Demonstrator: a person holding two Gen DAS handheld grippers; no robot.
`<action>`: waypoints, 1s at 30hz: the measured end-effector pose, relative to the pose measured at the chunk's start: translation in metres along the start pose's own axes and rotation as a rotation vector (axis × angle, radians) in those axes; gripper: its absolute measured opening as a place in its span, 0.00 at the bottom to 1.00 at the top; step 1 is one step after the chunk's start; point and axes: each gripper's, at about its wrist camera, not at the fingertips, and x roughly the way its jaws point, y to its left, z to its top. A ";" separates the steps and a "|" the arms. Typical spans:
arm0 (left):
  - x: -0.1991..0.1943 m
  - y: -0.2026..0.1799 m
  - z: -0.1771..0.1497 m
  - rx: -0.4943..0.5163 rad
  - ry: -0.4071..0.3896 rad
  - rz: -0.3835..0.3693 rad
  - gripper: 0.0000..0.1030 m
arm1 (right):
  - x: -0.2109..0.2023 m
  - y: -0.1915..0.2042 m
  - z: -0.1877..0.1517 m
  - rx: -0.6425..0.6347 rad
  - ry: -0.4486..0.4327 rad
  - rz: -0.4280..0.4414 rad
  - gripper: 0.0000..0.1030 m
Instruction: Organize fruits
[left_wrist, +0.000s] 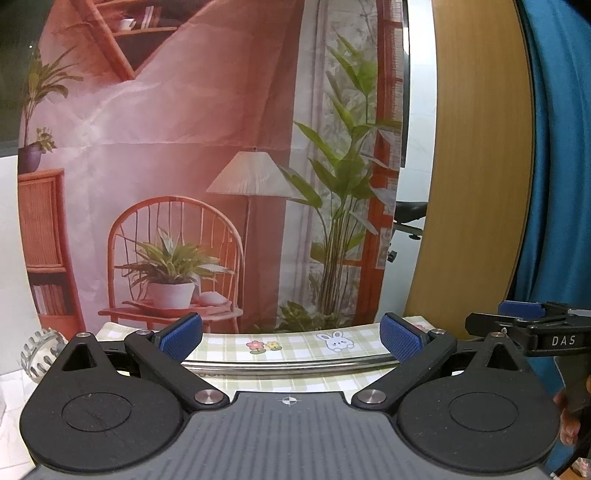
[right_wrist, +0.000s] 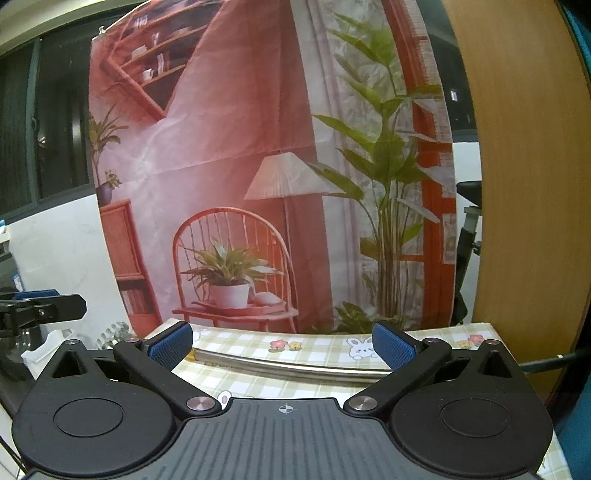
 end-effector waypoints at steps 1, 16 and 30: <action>0.000 0.000 0.000 0.002 0.001 0.002 1.00 | 0.000 -0.001 0.001 0.002 0.000 -0.001 1.00; -0.002 0.002 0.002 -0.008 0.018 0.011 1.00 | -0.006 0.000 0.003 0.000 -0.008 -0.011 1.00; 0.000 0.003 0.002 -0.020 0.029 0.017 1.00 | -0.007 0.000 0.003 -0.001 -0.011 -0.012 1.00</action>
